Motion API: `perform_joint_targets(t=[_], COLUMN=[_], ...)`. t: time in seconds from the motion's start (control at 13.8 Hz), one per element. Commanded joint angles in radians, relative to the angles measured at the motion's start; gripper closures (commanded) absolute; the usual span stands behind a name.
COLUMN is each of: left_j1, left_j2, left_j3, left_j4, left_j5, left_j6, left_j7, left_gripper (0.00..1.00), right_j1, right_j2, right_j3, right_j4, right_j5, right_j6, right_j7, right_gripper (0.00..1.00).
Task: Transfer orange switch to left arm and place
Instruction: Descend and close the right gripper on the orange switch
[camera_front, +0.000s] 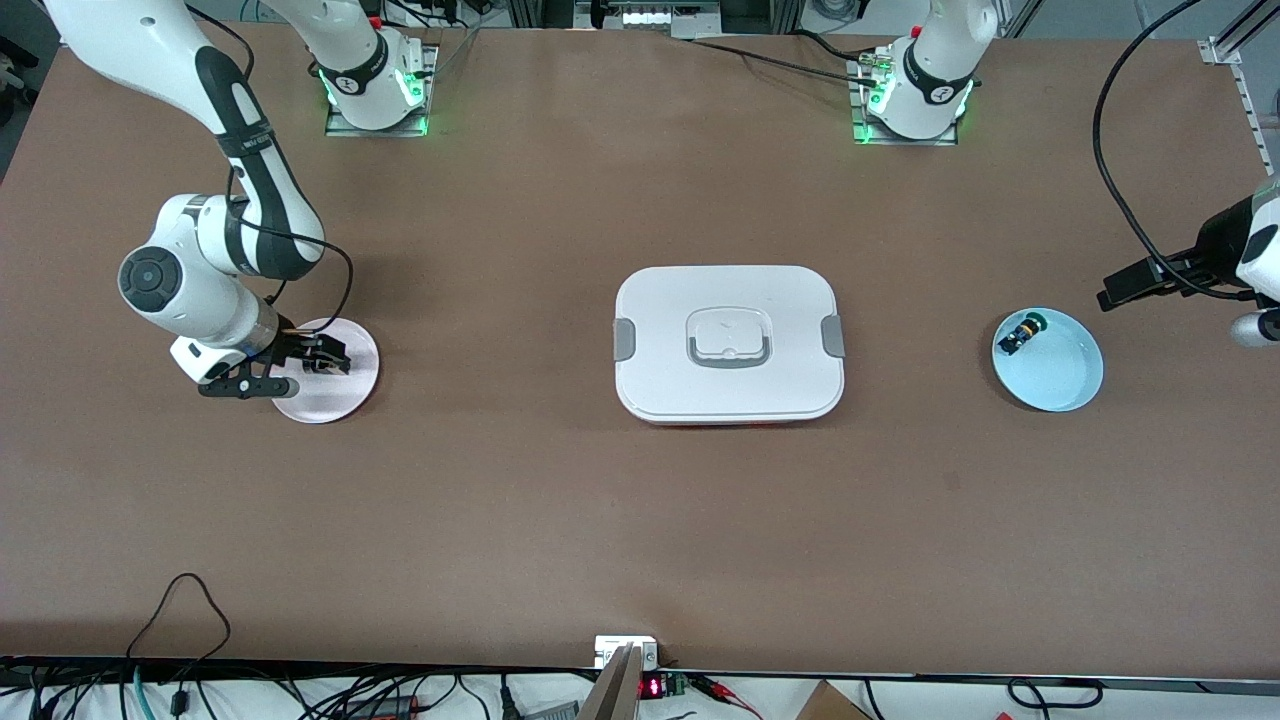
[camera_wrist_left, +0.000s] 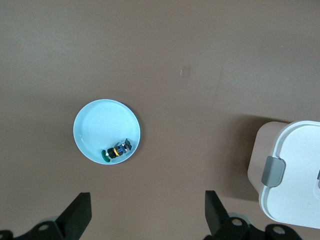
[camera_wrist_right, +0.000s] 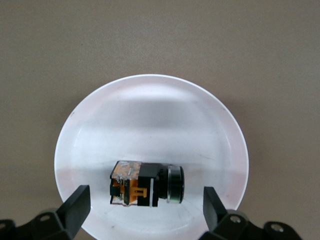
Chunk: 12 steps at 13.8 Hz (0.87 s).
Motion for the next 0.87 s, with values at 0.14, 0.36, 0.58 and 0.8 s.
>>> perform_joint_targets(t=[0.14, 0.36, 0.58, 0.8], left_j1=[0.006, 0.005, 0.006, 0.006], left_j2=[0.002, 0.002, 0.002, 0.002], left_j3=[-0.003, -0.003, -0.003, -0.003], left_j4=[0.012, 0.014, 0.014, 0.014], left_j5=[-0.003, -0.004, -0.003, -0.004], left_j6=[-0.021, -0.021, -0.022, -0.022], left_j7=[0.012, 0.014, 0.014, 0.014], left_gripper=[0.0, 0.0, 0.0, 0.0], right_j1=[0.003, 0.003, 0.002, 0.002], right_j2=[0.027, 0.046, 0.05, 0.055], right_j3=[0.0, 0.0, 0.0, 0.0], right_j4=[0.009, 0.009, 0.003, -0.003], right_j5=[0.019, 0.019, 0.019, 0.022], right_j6=[0.025, 0.042, 0.06, 0.073], right_j7=[0.004, 0.003, 0.003, 0.003], right_gripper=[0.0, 0.0, 0.0, 0.0])
